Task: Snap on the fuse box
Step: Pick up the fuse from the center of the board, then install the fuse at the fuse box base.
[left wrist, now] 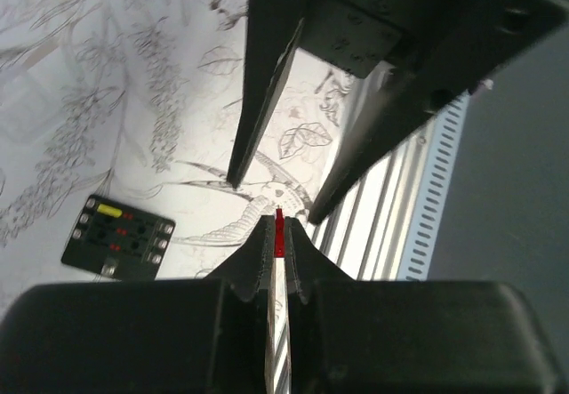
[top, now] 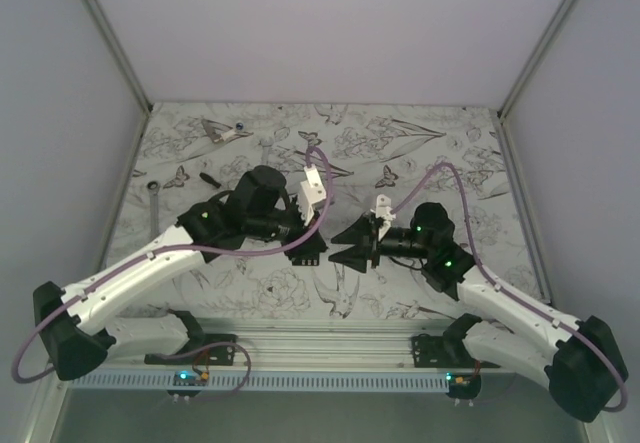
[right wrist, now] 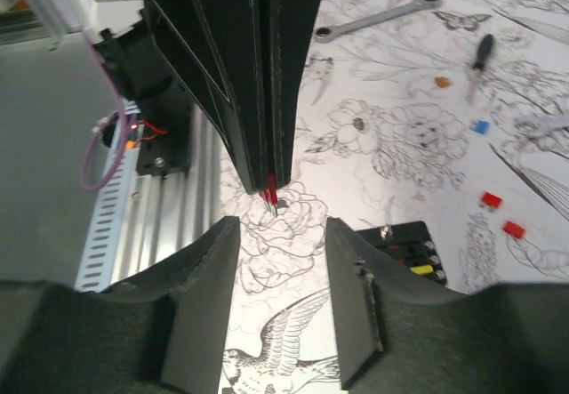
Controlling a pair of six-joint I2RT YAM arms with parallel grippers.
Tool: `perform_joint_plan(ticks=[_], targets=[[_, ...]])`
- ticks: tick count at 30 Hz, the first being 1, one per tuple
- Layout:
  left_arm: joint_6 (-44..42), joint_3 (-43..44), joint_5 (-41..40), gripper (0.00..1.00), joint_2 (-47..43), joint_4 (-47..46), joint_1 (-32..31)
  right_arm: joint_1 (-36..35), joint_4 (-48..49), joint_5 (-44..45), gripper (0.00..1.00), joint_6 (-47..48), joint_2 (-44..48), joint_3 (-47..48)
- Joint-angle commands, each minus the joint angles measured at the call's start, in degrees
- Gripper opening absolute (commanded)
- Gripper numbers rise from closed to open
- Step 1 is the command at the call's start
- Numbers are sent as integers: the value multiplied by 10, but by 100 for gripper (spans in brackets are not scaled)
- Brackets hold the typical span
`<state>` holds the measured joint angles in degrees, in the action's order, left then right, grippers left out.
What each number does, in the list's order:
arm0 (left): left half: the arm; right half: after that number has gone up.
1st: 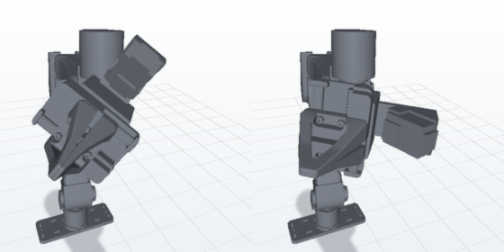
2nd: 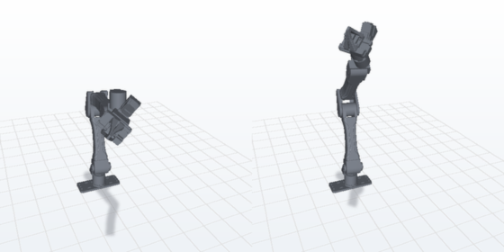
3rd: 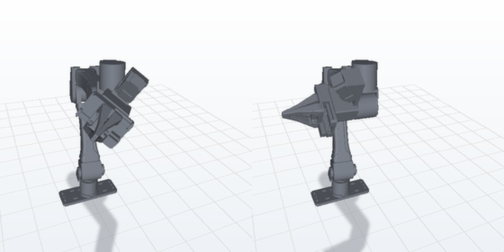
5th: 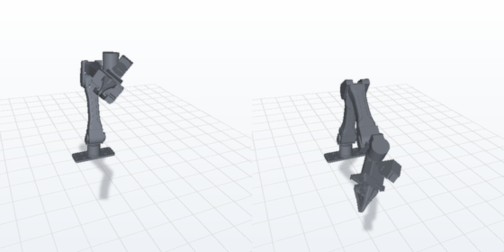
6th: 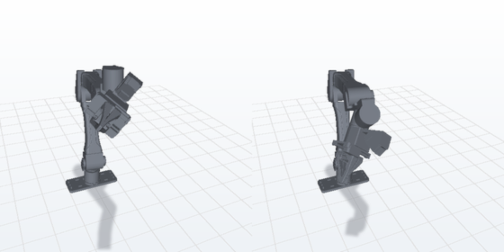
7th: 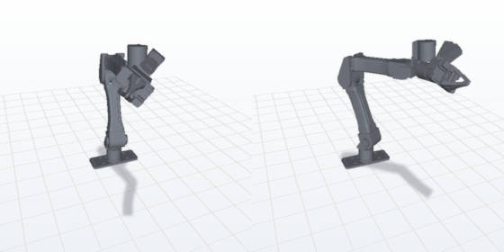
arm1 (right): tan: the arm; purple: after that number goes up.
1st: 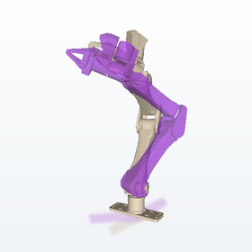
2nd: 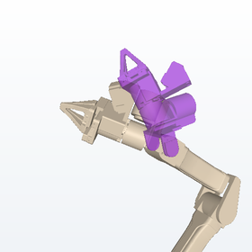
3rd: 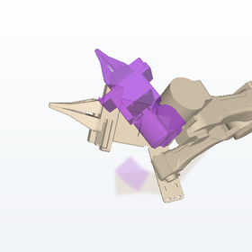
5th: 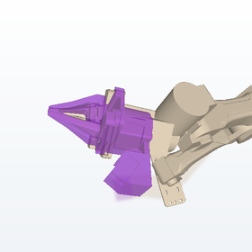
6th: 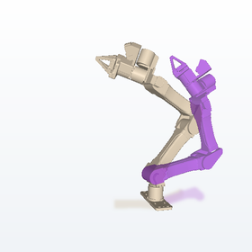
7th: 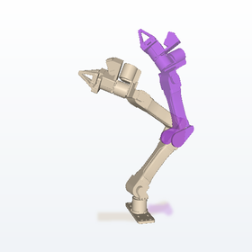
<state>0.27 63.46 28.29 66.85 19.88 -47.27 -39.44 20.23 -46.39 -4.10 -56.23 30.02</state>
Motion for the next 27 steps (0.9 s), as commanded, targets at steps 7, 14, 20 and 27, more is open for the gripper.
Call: perform_joint_plan(ticks=[7, 14, 20, 27], targets=[[188, 45, -248, 0, 87, 132, 1, 5, -80, 349, 77, -87, 63, -43], [308, 73, -344, 0, 170, 174, -14, 5, -116, 555, 100, -132, 74, -61], [359, 88, -400, 0, 231, 173, -30, 7, -161, 691, 100, -170, 66, -59], [381, 132, -432, 0, 313, 165, -40, 6, -168, 754, 100, -188, 99, -76]])
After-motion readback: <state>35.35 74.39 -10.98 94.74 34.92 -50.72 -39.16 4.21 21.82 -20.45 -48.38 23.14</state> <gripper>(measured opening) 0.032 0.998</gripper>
